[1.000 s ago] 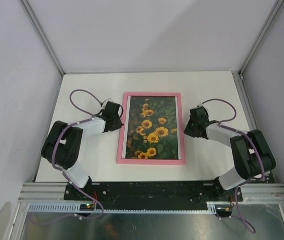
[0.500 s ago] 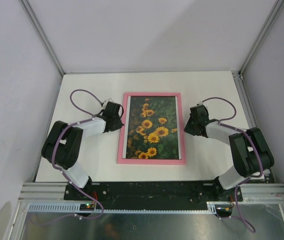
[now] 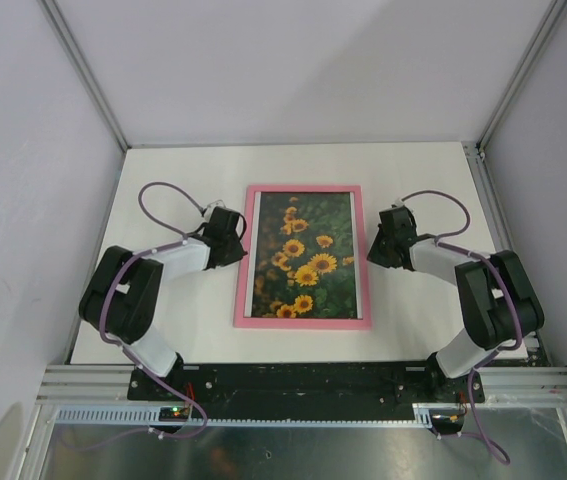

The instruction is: Put the photo into the frame

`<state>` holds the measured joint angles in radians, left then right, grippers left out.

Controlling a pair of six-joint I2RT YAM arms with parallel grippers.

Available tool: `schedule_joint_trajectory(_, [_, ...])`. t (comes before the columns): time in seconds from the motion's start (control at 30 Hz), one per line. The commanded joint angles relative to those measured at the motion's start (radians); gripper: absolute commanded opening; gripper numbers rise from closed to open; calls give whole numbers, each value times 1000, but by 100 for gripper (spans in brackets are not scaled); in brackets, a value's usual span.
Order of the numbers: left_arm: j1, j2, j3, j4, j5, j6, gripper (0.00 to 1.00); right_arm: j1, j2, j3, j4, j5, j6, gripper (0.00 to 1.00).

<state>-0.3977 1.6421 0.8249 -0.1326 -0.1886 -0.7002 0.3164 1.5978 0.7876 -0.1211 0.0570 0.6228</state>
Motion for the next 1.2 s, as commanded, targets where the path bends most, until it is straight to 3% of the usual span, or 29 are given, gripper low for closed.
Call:
schedule_joint_trajectory(0.0, [-27,-26,-21,-22,41,-20,0,-3,40,23,-54,-12,-24,20])
schedule_joint_trajectory(0.13, [9,-47,4,-41,28,5,6,-26,29,44,-77,-3,-35,24])
schedule_joint_trajectory(0.27, [87,-111,77,-87,35,64,21,-62,-25,91,-134,15,-58,42])
schedule_joint_trajectory(0.47, [97,-262,201,-159,133,203,63,-79,-210,172,-210,9,-69,78])
schedule_joint_trajectory(0.57, [93,-363,207,-175,219,254,91,-73,-318,183,-217,-11,-61,88])
schedule_joint_trajectory(0.6, [94,-401,201,-182,240,269,95,-66,-360,183,-219,-12,-59,91])
schedule_joint_trajectory(0.9, [92,-674,99,-211,236,293,100,9,-577,172,-286,20,-73,96])
schedule_joint_trajectory(1.17, [94,-705,94,-212,220,282,100,30,-621,154,-272,42,-65,96])
